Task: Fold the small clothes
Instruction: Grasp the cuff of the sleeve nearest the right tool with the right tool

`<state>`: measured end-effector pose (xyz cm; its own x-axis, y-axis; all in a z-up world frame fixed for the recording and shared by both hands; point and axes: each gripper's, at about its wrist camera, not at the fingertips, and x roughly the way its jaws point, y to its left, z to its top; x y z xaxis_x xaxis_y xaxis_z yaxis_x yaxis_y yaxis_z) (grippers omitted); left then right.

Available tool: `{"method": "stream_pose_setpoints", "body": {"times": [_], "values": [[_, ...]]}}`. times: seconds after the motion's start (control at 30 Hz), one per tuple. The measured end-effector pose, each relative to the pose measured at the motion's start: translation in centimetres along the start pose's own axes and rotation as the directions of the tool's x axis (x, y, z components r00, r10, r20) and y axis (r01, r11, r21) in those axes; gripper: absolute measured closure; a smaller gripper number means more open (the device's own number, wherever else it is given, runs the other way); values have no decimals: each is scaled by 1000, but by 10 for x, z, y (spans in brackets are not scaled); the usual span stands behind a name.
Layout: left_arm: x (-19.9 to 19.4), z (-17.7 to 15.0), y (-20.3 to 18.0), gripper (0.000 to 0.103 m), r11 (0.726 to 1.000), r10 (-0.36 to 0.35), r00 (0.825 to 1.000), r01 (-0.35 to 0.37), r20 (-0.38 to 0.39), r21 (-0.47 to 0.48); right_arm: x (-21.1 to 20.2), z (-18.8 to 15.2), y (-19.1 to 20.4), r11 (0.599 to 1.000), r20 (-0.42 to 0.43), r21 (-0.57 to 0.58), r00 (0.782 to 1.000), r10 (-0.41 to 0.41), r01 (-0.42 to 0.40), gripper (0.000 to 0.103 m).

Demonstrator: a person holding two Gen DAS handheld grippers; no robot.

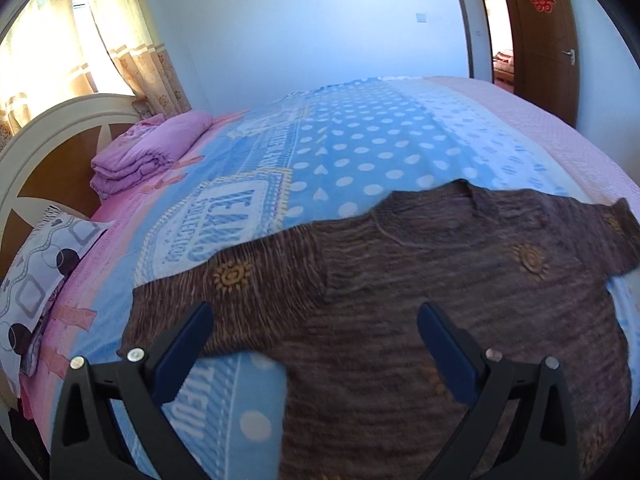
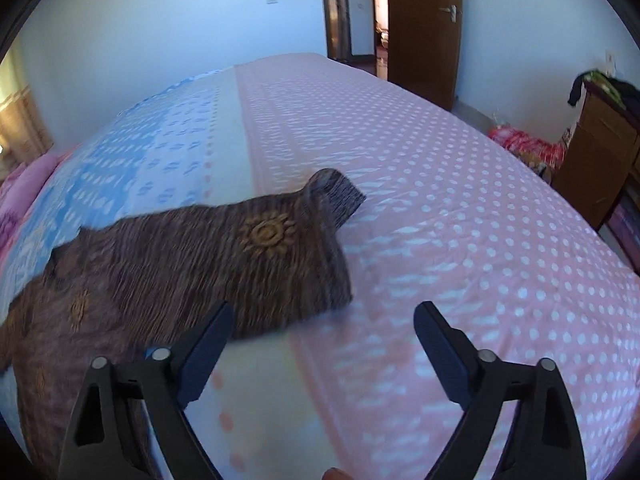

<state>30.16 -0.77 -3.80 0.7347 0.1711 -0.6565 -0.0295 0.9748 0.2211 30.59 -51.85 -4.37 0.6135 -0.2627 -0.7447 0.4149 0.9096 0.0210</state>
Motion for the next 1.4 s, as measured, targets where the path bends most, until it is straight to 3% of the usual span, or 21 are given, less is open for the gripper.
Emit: {"method": "stream_pose_setpoints", "body": {"times": [0.07,0.23,0.3,0.47,0.5,0.53,0.6,0.7,0.93,1.13,1.23,1.4], "values": [[13,11,3,0,1000,28,1000,-28,8,4,14,17,-16,995,-6,85,999,44,-43,28],[53,32,5,0,995,91,996,-91,5,30,50,52,-50,980,-28,195,999,35,-29,45],[68,34,4,0,995,97,995,-96,-15,34,70,59,-51,982,-69,180,996,63,-49,46],[96,27,-6,0,996,89,992,-87,-88,34,94,60,-28,999,-57,35,998,14,-12,47],[99,25,-9,0,996,86,991,-83,-103,39,95,59,-18,1000,-52,-19,999,1,-2,54],[102,25,-13,0,996,84,990,-80,-111,45,97,58,-12,998,-52,-62,999,0,-3,73],[102,23,-18,0,995,85,990,-78,-115,60,95,59,0,993,-61,-116,998,28,-35,98],[95,24,-20,0,995,79,991,-73,-104,66,82,67,3,988,-38,-153,999,6,-11,99],[79,29,-16,0,997,57,995,-53,-76,57,26,100,-23,996,23,-91,1000,8,-6,99],[64,25,-17,0,997,32,998,-28,-58,65,-14,115,1,992,15,-119,999,38,-36,99],[58,23,-16,0,998,26,998,-23,-51,65,-30,121,33,985,-13,-113,991,131,-132,99],[49,18,-17,0,997,35,998,-32,-45,69,-53,113,131,928,-63,-184,946,319,-325,99]]}}
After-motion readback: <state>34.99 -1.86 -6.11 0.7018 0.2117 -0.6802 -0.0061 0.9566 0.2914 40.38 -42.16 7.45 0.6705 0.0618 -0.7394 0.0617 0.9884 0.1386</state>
